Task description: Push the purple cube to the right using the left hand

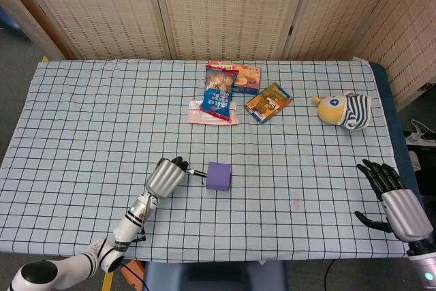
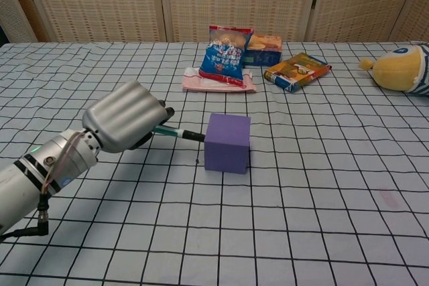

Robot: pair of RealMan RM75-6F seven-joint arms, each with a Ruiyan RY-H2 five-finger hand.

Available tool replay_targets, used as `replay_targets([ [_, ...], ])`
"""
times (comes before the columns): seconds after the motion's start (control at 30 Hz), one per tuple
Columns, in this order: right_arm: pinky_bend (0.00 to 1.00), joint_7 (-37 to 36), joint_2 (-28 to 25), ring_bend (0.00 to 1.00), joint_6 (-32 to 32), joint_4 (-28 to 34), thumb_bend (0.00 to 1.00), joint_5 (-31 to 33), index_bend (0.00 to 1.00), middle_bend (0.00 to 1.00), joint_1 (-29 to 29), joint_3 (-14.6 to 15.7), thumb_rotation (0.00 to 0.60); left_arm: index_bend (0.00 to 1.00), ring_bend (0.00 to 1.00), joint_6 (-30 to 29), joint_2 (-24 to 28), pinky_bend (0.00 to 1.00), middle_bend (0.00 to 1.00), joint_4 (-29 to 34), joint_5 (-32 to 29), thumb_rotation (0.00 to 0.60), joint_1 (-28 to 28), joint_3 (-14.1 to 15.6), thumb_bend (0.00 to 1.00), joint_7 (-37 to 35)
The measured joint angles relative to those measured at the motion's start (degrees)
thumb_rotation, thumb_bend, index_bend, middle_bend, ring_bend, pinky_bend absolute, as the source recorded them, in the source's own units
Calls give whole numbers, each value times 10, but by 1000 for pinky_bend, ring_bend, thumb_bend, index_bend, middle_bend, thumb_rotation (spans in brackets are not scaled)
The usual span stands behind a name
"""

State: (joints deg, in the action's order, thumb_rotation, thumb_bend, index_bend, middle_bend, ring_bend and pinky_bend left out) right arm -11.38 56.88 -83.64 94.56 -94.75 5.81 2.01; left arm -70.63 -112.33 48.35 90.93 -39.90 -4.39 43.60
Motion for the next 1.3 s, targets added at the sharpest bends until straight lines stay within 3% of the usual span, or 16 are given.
replay_targets([
  [0.63,0,-42,-16,0,-25,-5,105,-14,0,0,-9,2,600,809,1000,36,-47,1000,824,30,-12,600,-40,-20,653,74],
  [1.3,0,-77,-32,0,-49,-11,105,-17,0,0,-21,2,600,809,1000,57,-129,1000,824,-38,-21,600,-96,-49,659,100],
])
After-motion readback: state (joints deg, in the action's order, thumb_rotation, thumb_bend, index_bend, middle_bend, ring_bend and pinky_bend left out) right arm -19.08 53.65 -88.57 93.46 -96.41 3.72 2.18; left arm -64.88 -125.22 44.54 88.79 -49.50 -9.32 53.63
